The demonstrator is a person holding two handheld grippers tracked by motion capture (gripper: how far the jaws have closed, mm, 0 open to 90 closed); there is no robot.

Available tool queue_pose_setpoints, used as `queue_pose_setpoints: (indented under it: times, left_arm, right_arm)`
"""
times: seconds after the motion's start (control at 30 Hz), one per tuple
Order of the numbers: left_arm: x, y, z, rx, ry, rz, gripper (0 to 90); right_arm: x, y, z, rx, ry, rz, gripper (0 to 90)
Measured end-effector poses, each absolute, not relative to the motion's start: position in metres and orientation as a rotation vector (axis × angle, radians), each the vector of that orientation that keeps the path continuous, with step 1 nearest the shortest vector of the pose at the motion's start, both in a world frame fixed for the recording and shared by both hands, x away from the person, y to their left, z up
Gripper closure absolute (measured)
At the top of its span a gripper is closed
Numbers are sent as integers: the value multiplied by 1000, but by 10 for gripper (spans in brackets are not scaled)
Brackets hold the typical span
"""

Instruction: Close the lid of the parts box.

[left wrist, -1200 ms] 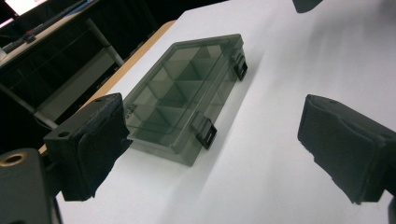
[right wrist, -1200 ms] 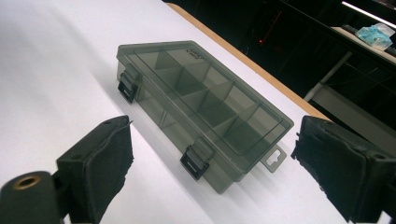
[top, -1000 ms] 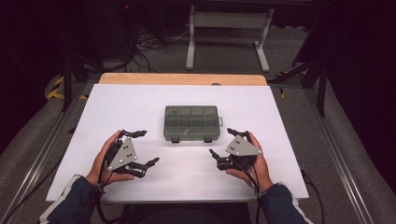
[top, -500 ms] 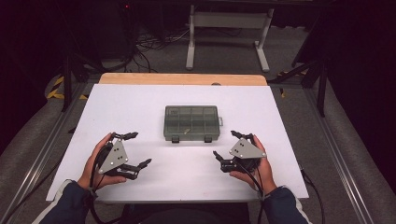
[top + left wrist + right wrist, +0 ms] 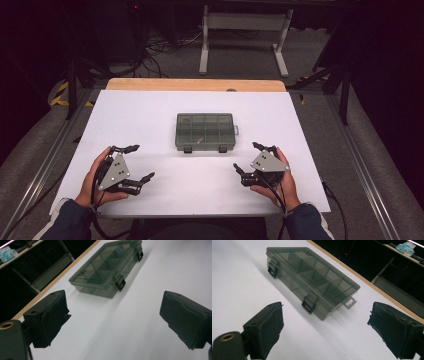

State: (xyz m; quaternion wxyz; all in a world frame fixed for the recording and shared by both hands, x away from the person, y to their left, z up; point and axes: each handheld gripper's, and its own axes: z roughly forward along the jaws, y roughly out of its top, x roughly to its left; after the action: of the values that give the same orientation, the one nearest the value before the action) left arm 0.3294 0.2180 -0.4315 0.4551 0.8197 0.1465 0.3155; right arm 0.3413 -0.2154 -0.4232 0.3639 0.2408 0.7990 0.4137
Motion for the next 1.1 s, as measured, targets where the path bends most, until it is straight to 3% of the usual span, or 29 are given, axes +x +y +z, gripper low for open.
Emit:
queue_pose_setpoints:
  times: [0.53,1.1]
  left_arm:
    - [332,242,-457,1981,499,706,80]
    - [326,248,-466,1982,536,674,61]
  right_arm:
    - [337,-240,-441,683,2050,1055,123]
    - [338,-249,-450,716,2057,1075,103]
